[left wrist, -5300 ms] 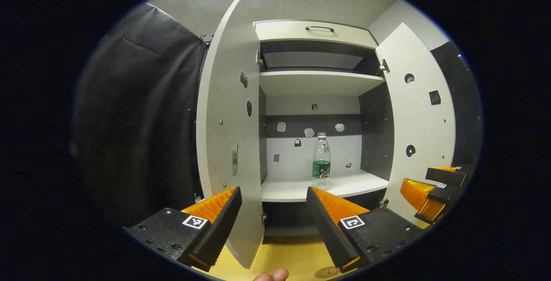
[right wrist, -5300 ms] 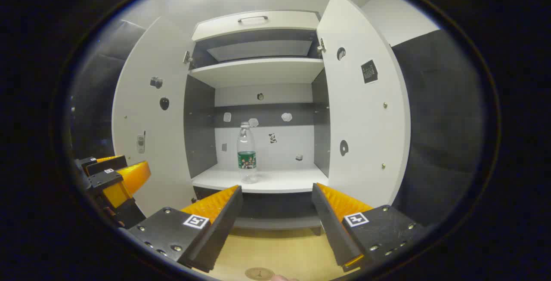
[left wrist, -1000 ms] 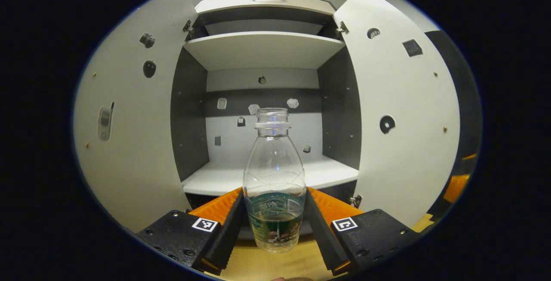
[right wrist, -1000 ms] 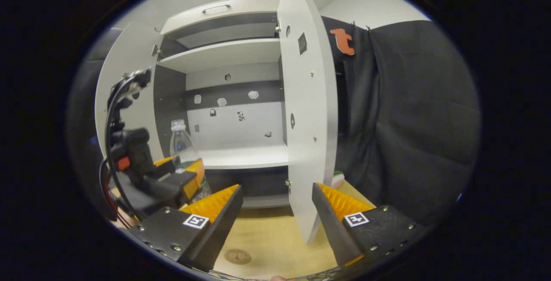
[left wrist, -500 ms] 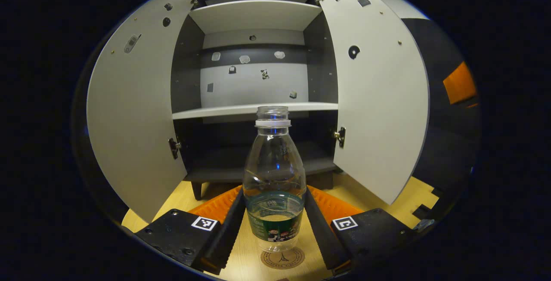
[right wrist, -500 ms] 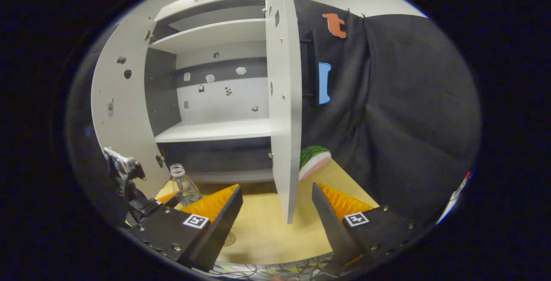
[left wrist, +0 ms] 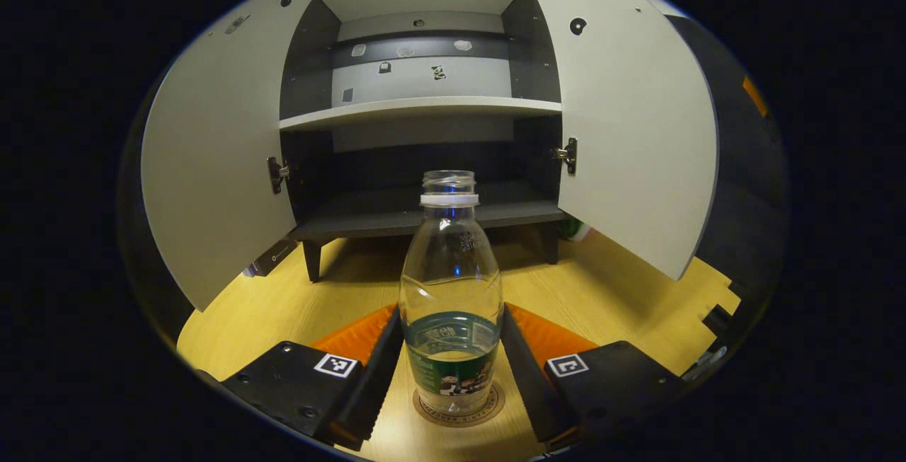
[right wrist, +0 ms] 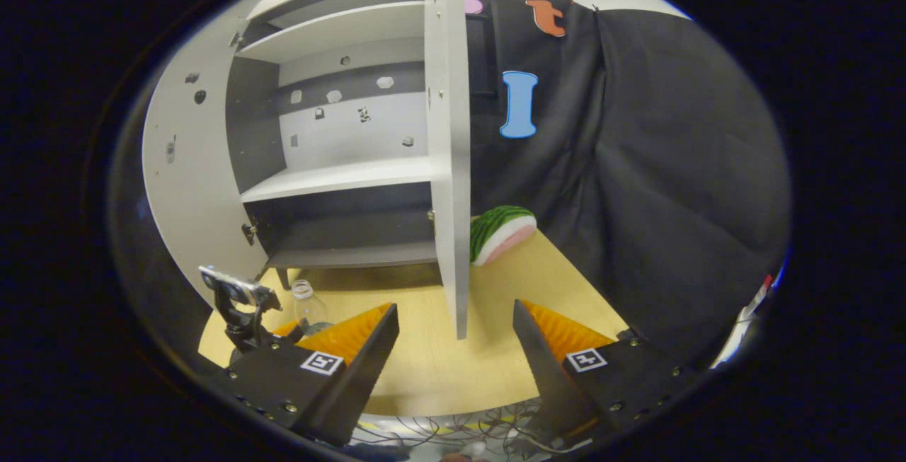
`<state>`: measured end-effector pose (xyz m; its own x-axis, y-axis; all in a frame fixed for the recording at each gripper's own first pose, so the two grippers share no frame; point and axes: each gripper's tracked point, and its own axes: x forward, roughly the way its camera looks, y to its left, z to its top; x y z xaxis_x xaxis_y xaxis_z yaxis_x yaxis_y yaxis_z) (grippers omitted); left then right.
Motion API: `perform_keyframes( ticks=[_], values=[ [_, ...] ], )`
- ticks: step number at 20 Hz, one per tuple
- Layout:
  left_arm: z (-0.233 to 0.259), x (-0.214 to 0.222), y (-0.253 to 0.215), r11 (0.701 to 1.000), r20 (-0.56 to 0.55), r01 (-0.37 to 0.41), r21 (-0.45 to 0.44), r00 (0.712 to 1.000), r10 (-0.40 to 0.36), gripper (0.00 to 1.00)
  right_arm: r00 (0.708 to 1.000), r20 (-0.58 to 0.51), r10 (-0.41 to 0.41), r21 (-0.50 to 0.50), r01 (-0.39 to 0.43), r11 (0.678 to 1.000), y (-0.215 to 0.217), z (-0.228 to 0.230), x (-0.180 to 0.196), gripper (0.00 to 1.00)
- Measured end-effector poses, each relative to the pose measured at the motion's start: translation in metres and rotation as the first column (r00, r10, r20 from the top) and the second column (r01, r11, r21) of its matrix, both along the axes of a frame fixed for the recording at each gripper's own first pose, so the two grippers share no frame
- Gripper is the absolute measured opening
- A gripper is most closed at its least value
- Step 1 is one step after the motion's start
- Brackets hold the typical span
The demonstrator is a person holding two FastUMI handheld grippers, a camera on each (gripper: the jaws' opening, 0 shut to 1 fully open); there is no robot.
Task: Grasp the bottle in the cabinet with the left hand and place it on the coaster, then close the right door with the right hand and the left door with the left hand.
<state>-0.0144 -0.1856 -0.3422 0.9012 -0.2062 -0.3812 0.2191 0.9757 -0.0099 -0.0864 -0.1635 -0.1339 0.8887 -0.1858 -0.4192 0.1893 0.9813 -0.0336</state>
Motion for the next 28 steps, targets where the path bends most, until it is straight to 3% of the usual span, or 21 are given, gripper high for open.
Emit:
perform_keyframes(
  ticks=[15,28],
  values=[
    [-0.011,-0.024,0.0,1.0,0.011,-0.003,0.011,1.0,0.002,0.84,0.999,-0.031,0.027,0.034,-0.026,0.999,-0.002,-0.017,-0.012,0.99],
    [0.039,-0.018,0.012,1.0,0.083,-0.022,0.014,0.996,0.021,0.88,0.998,0.01,0.063,0.079,-0.064,0.995,0.009,-0.007,-0.014,0.99]
  ],
)
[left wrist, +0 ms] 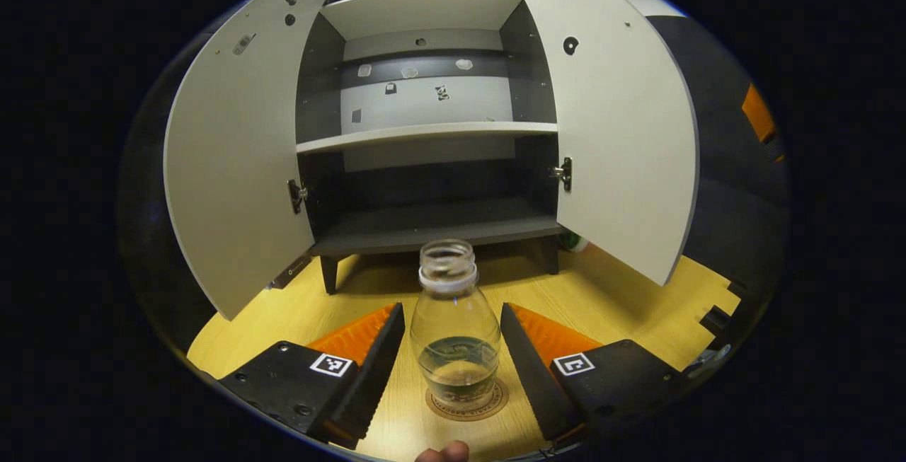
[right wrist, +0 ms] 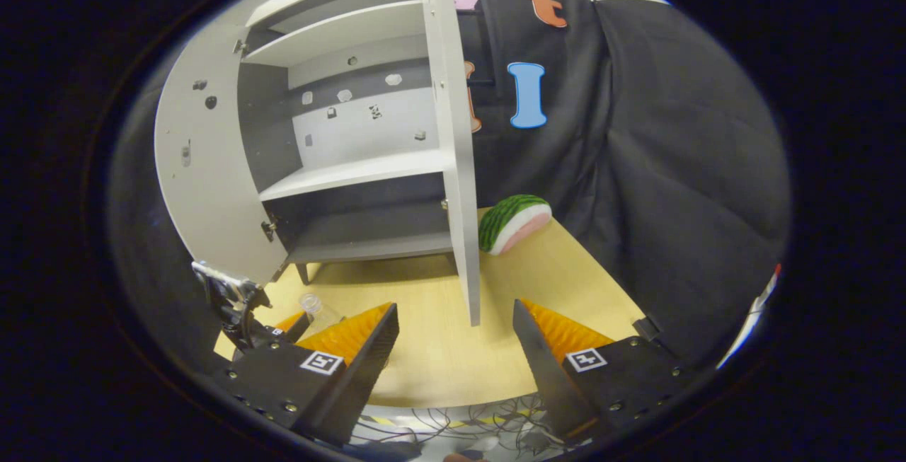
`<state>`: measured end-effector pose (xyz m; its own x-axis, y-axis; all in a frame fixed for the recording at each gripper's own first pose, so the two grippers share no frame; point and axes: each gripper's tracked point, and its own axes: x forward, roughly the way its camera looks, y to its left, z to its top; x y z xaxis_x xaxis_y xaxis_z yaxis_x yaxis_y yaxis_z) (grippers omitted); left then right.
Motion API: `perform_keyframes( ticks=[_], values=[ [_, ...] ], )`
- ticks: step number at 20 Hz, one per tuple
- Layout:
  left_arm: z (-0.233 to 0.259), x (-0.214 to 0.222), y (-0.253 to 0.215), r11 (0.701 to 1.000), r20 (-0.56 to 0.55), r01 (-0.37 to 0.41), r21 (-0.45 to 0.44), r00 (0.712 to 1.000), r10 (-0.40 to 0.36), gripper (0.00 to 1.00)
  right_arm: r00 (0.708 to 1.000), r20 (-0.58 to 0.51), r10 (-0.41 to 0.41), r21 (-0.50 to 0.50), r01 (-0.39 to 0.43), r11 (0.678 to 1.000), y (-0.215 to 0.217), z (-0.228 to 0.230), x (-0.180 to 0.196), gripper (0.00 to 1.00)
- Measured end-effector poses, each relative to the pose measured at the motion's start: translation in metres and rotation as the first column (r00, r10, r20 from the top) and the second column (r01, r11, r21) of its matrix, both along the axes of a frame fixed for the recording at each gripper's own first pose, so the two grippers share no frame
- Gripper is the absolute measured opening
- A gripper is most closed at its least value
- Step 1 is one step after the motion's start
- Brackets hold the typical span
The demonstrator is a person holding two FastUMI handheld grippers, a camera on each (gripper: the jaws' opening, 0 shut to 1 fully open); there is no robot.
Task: Grasp the bottle in the cabinet with the left hand and place it on the coaster, then close the right door with the right hand and the left door with the left hand.
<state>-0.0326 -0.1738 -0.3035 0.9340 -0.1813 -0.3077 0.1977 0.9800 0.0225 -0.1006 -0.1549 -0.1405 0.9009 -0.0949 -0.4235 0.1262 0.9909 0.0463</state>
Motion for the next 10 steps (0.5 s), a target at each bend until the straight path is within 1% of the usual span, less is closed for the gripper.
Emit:
perform_keyframes(
  ticks=[3,7,10],
  values=[
    [0.021,0.001,0.002,1.0,0.024,0.002,0.0,1.0,-0.002,0.88,0.999,0.035,0.008,0.006,-0.009,1.0,0.001,0.017,0.002,0.99],
    [0.065,-0.002,-0.002,1.0,0.073,0.015,-0.016,0.997,-0.013,0.88,0.994,0.11,0.01,0.009,-0.011,1.0,-0.012,0.051,0.008,0.99],
    [0.106,-0.005,-0.009,0.999,0.113,0.025,-0.044,0.993,-0.02,0.88,0.984,0.18,0.012,0.013,-0.014,1.0,-0.023,0.082,0.019,0.98]
  ],
)
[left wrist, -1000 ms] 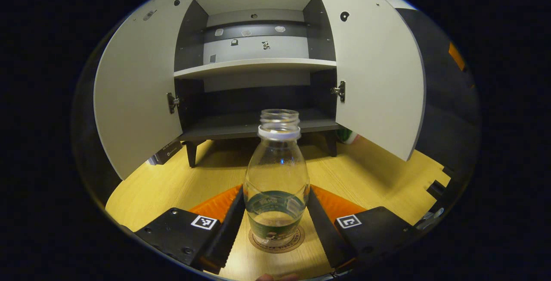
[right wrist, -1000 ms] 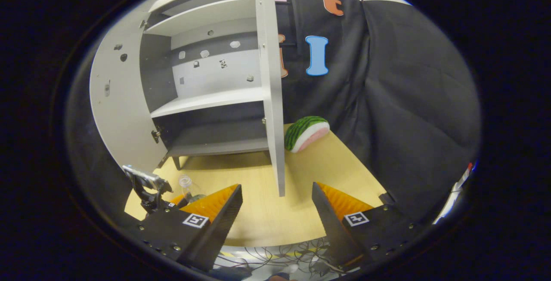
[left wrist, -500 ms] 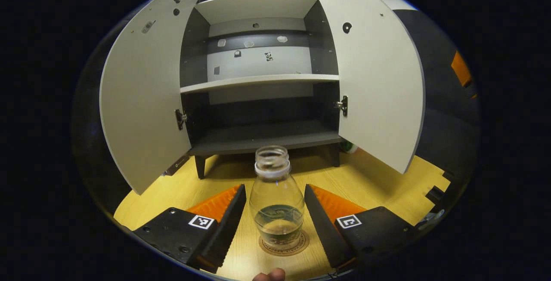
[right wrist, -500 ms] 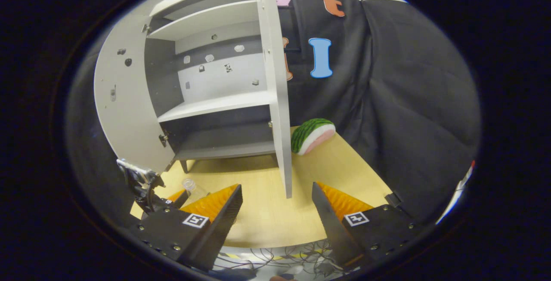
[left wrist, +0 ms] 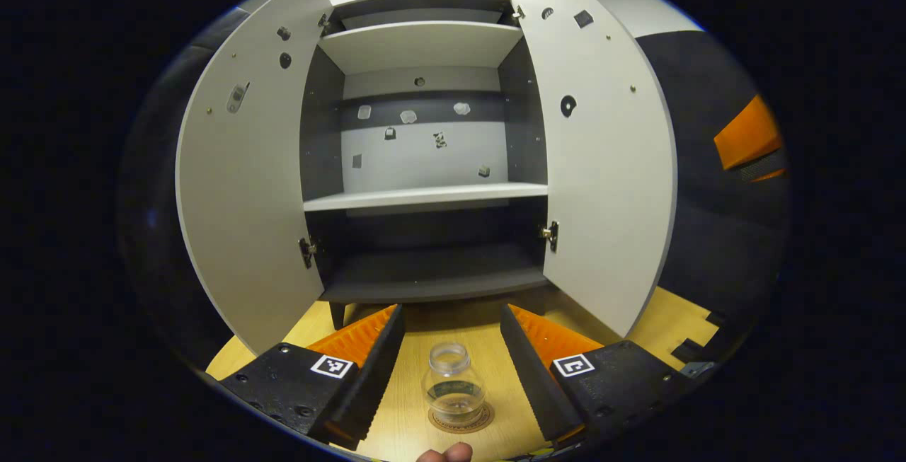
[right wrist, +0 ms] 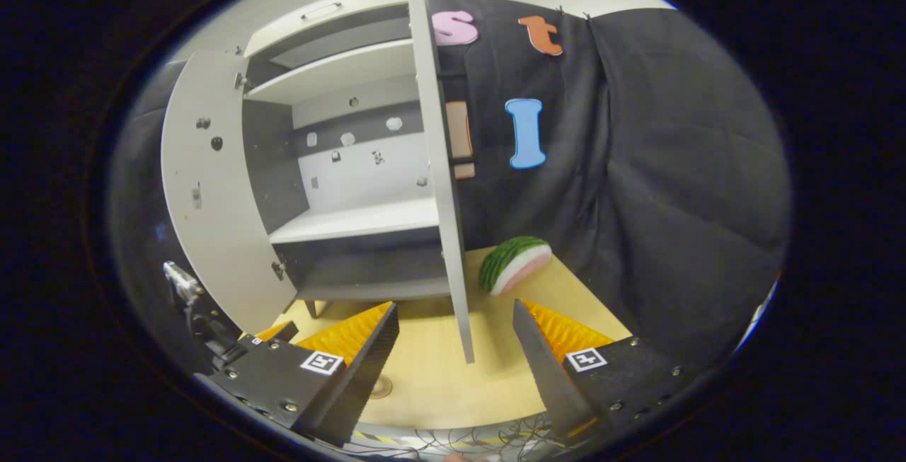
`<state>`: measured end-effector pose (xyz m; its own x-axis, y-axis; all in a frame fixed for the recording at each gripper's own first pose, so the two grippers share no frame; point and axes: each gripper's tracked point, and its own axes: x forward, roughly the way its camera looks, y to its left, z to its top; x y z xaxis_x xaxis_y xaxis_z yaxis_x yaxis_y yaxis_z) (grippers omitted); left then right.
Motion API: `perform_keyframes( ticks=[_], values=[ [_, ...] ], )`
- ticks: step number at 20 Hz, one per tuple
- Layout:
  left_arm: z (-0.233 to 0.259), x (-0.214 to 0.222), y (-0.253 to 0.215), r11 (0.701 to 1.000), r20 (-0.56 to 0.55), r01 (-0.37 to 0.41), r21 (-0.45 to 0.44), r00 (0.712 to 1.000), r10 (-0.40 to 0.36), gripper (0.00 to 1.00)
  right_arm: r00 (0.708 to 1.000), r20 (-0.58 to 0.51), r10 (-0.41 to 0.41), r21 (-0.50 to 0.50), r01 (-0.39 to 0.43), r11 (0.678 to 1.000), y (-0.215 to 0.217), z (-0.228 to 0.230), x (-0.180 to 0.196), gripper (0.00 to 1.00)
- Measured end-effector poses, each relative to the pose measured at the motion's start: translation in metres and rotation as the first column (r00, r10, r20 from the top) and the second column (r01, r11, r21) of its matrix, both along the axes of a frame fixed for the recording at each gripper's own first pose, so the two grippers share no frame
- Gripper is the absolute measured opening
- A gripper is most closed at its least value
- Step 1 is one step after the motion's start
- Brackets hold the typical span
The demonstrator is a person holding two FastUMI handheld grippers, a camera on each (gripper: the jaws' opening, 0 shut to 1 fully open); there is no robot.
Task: Grasp the bottle in the cabinet with the left hand and place it on the coaster, then close the right door with the right hand and the left door with the left hand.
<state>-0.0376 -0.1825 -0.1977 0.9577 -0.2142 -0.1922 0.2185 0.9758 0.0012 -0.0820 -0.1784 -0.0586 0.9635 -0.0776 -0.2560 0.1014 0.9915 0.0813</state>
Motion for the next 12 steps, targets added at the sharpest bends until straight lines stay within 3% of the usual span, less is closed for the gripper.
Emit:
perform_keyframes(
  ticks=[6,12],
  values=[
    [0.07,0.001,0.005,1.0,0.08,0.001,-0.012,0.997,0.0,0.87,0.994,0.108,0.011,-0.022,-0.009,1.0,-0.032,0.056,0.024,0.99],
    [0.108,-0.002,0.025,0.999,0.132,-0.036,0.0,0.991,0.036,0.87,0.986,0.161,0.052,-0.025,-0.049,0.999,-0.056,0.08,0.061,0.97]
  ],
)
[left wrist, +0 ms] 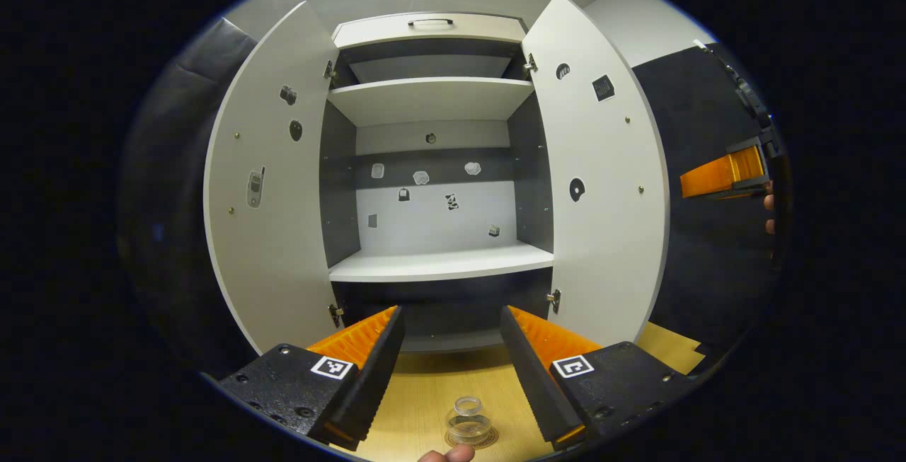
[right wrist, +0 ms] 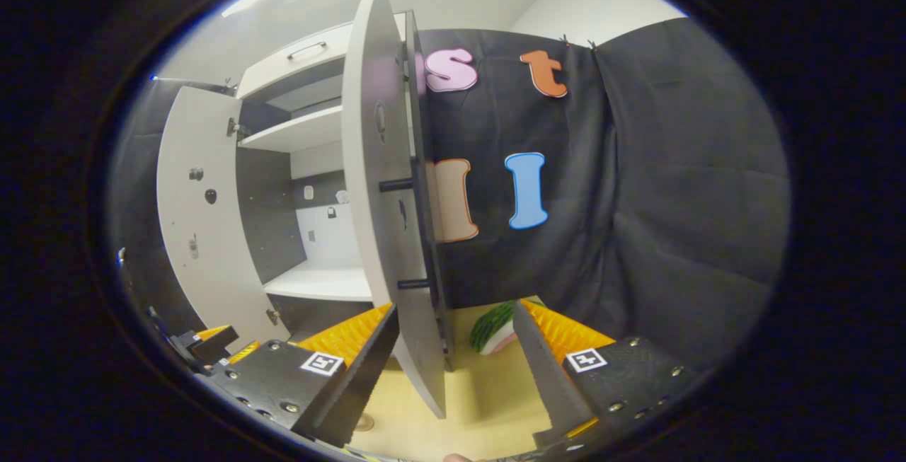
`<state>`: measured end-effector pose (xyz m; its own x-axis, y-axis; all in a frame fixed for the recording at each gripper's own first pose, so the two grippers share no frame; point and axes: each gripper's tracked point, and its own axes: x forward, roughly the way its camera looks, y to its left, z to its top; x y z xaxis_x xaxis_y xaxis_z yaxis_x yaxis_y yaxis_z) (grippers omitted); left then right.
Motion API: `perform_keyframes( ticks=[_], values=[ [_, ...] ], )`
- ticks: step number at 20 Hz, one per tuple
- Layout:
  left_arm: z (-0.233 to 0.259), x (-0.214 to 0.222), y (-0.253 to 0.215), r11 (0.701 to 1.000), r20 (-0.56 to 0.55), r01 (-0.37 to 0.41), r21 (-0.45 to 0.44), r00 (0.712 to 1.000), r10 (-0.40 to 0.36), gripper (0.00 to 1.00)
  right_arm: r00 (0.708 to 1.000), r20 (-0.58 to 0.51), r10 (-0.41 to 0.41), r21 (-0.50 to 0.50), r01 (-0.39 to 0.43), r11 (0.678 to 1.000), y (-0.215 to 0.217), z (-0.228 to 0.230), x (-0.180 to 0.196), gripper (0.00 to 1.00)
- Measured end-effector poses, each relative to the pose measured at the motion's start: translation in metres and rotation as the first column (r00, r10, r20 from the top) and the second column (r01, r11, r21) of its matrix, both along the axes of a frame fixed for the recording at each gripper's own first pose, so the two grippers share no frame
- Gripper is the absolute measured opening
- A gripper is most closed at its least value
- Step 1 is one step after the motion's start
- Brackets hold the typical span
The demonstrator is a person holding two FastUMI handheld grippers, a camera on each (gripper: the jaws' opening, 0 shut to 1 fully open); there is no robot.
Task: Grasp the bottle in the cabinet with the left hand and place it on the coaster, then close the right door with the right hand and the left door with the left hand.
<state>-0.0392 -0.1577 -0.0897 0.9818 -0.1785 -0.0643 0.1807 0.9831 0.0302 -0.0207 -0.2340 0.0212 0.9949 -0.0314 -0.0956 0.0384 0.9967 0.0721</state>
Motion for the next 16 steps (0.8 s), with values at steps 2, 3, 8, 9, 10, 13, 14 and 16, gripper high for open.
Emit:
perform_keyframes(
  ticks=[2,3,8,9,10,13,14,16],
  values=[
    [0.007,0.002,0.009,1.0,0.011,-0.019,0.005,1.0,0.019,0.87,1.0,-0.005,0.024,-0.001,-0.024,1.0,-0.001,-0.001,0.011,0.98],
    [0.01,0.002,0.013,1.0,0.014,-0.029,0.007,0.999,0.029,0.87,0.999,-0.002,0.041,0.001,-0.041,0.999,0.0,-0.001,0.016,0.97],
    [0.008,0.001,0.032,0.996,-0.007,-0.084,0.007,0.996,0.084,0.87,0.997,0.008,0.077,-0.012,-0.077,0.997,0.003,-0.001,0.031,0.99],
    [0.006,0.0,0.033,0.996,-0.018,-0.09,0.004,0.996,0.09,0.87,0.997,0.009,0.079,-0.017,-0.079,0.997,0.002,-0.002,0.031,0.98],
    [0.005,0.0,0.035,0.995,-0.025,-0.097,-0.001,0.995,0.097,0.87,0.997,0.013,0.081,-0.021,-0.081,0.996,0.001,-0.001,0.032,0.96],
    [0.003,0.002,0.037,0.994,-0.032,-0.112,-0.001,0.993,0.112,0.87,0.995,0.02,0.101,-0.027,-0.1,0.995,0.005,-0.001,0.036,0.98],
    [0.003,0.001,0.038,0.993,-0.033,-0.115,0.0,0.993,0.115,0.87,0.994,0.019,0.106,-0.032,-0.106,0.994,0.006,0.0,0.036,0.96],
    [0.002,0.0,0.038,0.994,-0.039,-0.112,0.005,0.993,0.112,0.87,0.993,0.022,0.116,-0.043,-0.115,0.992,0.007,0.0,0.036,0.96]
  ],
)
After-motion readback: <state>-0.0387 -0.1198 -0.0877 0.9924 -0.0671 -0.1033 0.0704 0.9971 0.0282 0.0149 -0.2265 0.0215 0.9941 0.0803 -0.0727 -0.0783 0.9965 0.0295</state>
